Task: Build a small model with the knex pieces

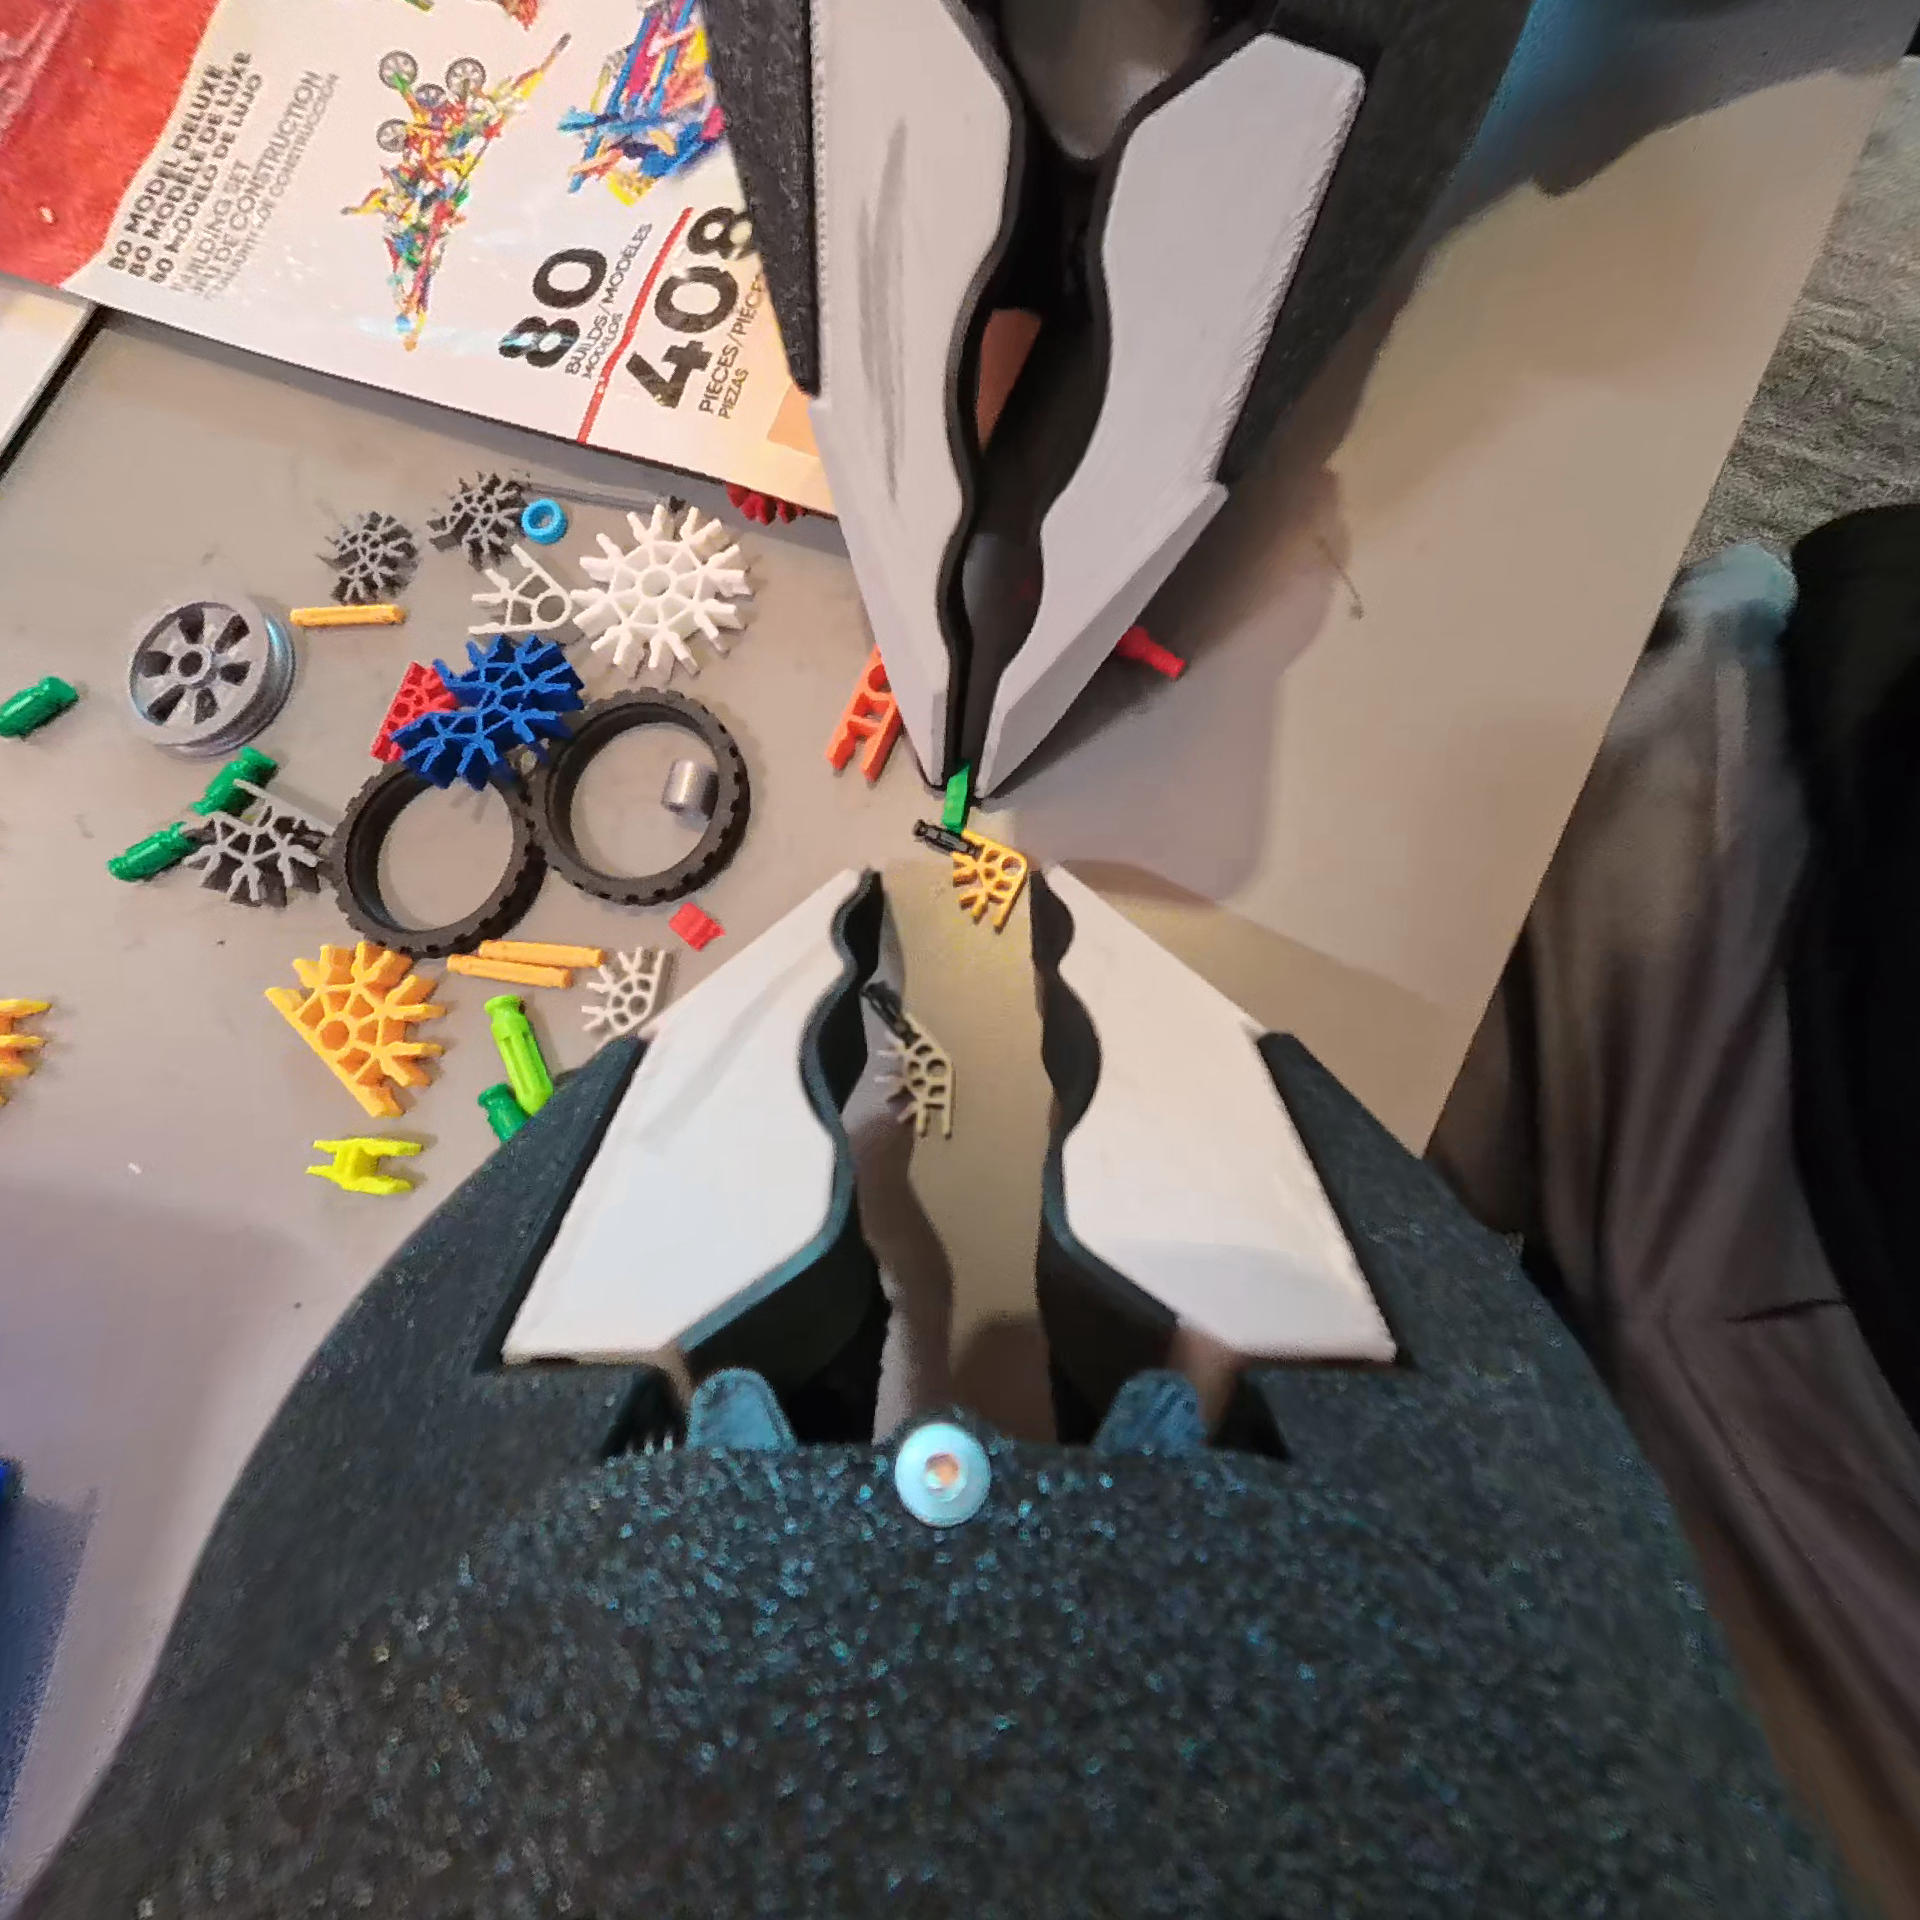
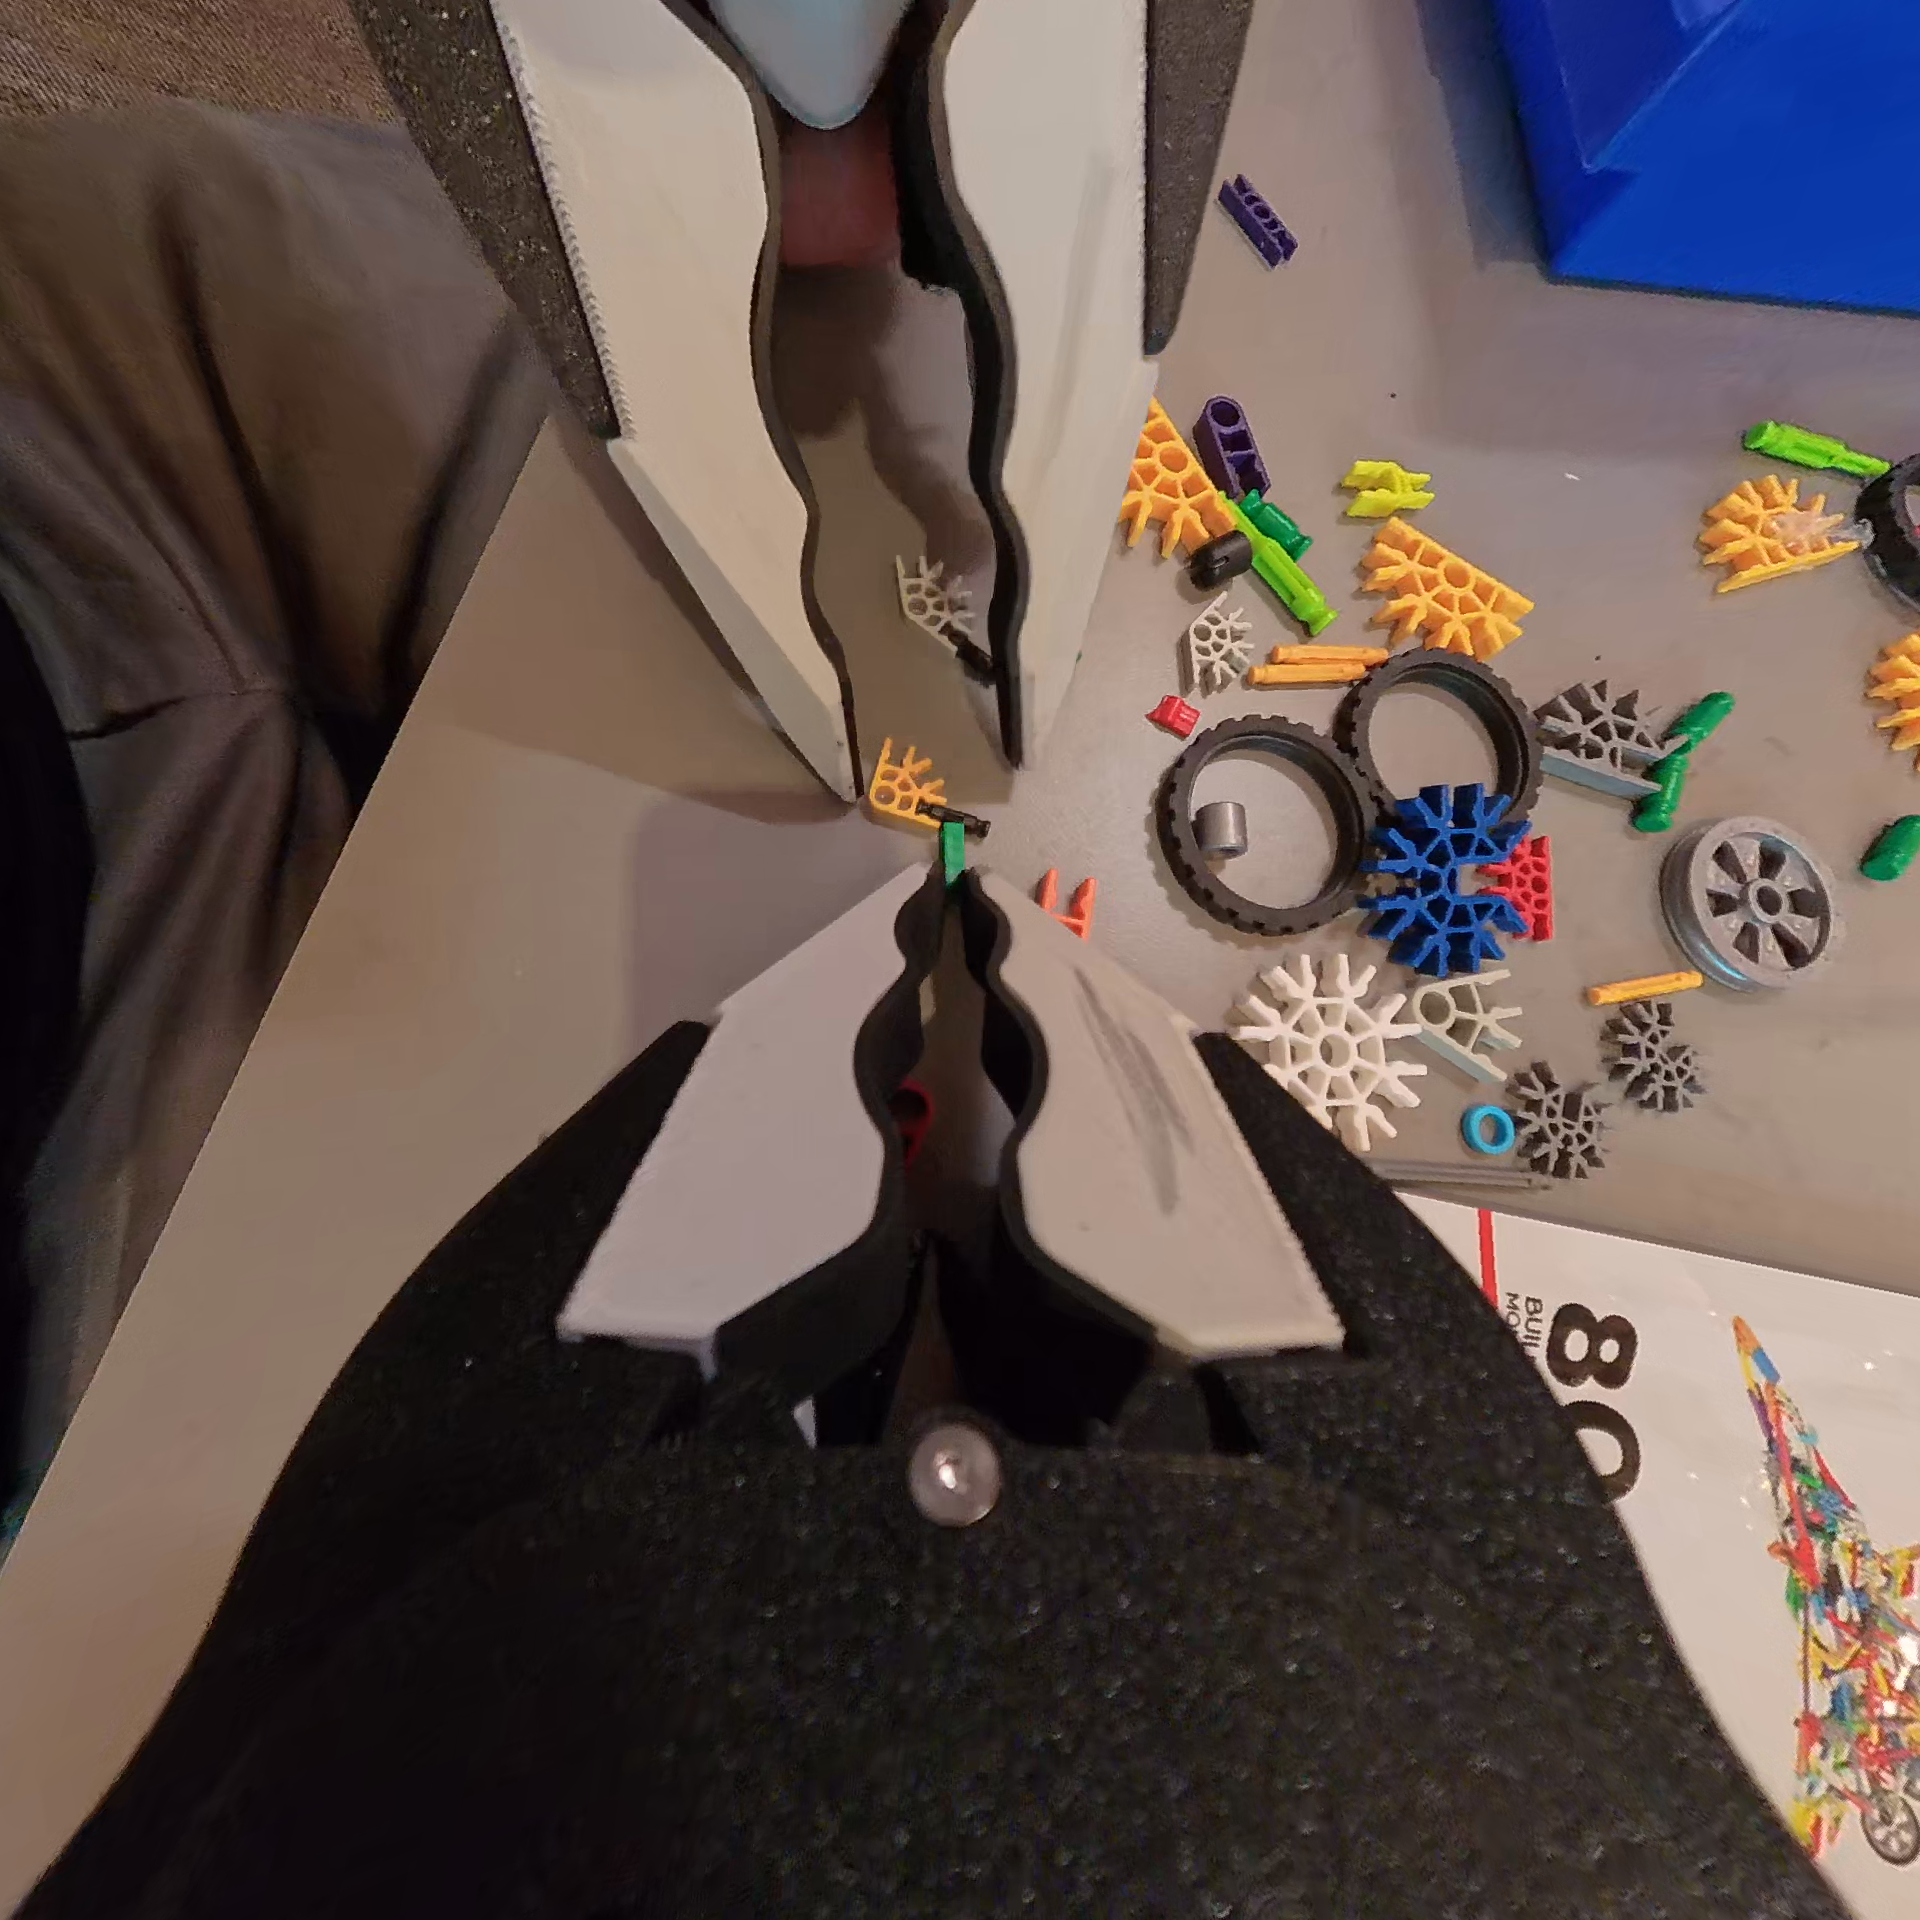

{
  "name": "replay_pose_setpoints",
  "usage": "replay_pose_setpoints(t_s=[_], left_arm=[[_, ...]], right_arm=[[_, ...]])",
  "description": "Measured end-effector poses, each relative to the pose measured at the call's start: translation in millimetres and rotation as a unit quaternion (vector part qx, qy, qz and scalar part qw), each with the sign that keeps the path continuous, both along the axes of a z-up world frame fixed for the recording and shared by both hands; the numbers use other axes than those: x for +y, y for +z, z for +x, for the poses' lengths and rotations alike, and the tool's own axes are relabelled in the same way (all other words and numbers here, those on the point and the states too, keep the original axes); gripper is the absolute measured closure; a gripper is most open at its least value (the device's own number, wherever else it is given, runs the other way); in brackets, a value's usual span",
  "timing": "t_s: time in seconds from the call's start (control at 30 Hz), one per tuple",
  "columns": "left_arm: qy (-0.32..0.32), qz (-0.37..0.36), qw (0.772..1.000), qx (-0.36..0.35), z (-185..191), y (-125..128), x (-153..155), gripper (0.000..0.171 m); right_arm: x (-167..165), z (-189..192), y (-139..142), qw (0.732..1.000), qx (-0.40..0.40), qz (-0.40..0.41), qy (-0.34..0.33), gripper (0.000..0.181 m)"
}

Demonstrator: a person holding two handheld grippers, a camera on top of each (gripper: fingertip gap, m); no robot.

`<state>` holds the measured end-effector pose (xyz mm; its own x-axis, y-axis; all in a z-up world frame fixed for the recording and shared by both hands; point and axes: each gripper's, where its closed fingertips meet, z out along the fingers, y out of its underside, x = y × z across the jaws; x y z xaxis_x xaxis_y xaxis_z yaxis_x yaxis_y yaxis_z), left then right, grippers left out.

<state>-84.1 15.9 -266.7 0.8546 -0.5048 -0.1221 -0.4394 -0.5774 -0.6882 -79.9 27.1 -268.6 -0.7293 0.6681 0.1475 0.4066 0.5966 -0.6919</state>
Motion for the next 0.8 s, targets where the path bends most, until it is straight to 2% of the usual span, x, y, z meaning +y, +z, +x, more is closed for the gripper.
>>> replay_pose_setpoints(t_s=[0.03, 0.2, 0.6, 0.8], left_arm=[[-0.007, -0.006, 1.000, 0.001, 0, 0, 0, 0.144], [-0.045, -0.044, 0.998, 0.001, 5, -2, -2, 0.158], [-0.031, 0.000, 0.999, -0.014, 9, -2, -1, 0.160], [-0.028, 0.019, 0.999, 0.004, 11, -1, 0, 0.160]], right_arm=[[0, 0, 0, 1.000, -0.001, -0.001, 0.001, 0.181], [0, 0, 0, 1.000, -0.001, -0.002, 0.001, 0.181], [0, 0, 0, 1.000, 0.000, -0.005, -0.004, 0.181], [0, 0, 0, 1.000, -0.001, -0.010, -0.004, 0.181]])
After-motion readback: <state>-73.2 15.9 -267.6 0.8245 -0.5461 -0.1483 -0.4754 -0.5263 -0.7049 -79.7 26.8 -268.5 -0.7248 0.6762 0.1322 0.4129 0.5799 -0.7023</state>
